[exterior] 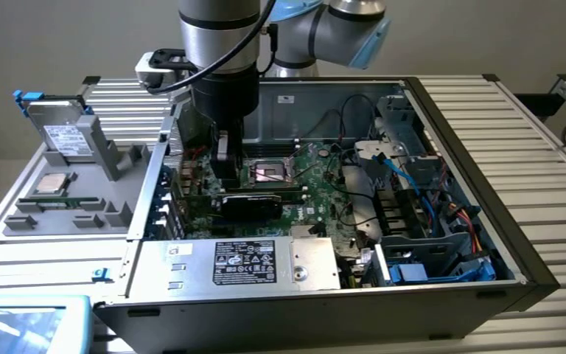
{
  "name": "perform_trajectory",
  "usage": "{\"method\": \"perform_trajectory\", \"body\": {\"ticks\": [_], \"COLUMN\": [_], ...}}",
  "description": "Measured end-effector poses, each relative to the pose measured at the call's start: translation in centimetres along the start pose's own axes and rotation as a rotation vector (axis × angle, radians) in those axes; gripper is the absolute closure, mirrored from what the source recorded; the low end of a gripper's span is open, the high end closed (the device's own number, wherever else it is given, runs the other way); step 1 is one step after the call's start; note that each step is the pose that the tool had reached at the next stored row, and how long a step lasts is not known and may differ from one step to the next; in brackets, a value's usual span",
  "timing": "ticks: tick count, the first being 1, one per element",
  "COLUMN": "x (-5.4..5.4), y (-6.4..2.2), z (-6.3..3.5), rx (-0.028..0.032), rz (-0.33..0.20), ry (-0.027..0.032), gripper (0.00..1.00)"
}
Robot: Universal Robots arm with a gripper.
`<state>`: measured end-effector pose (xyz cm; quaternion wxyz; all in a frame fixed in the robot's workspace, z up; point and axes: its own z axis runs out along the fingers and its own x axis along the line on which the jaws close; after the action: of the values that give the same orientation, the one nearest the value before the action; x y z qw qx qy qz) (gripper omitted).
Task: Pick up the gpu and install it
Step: 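Press down on the gpu until it lock into place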
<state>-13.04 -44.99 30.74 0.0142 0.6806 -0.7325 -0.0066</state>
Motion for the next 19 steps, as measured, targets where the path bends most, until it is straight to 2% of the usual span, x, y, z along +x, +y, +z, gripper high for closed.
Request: {"method": "perform_trajectory", "body": {"ticks": [7, 8, 9, 11, 12, 13, 17, 18, 19], "x": [0.0, 0.0, 0.0, 0.0, 0.0, 0.0, 0.1, 0.1, 0.1], "y": [0.0, 0.0, 0.0, 0.0, 0.0, 0.09, 0.75, 1.06, 1.51], "z": [0.0, 0.0, 0.0, 0.0, 0.02, 0.07, 0.31, 0.38, 0.46], "rx": [0.0, 0.0, 0.0, 0.0001, 0.0009, 0.0063, 0.0397, 0.0435, 0.0447], "rz": [0.0, 0.0, 0.0, 0.001, 0.002, 0.003, 0.004, 0.004, 0.003], "ry": [0.0, 0.0, 0.0, -0.0001, 0.0, -0.0004, -0.003, -0.0032, -0.0036], "gripper": [0.61, 0.74, 0.74, 0.85, 0.85, 0.88, 0.88, 0.88, 0.88]}}
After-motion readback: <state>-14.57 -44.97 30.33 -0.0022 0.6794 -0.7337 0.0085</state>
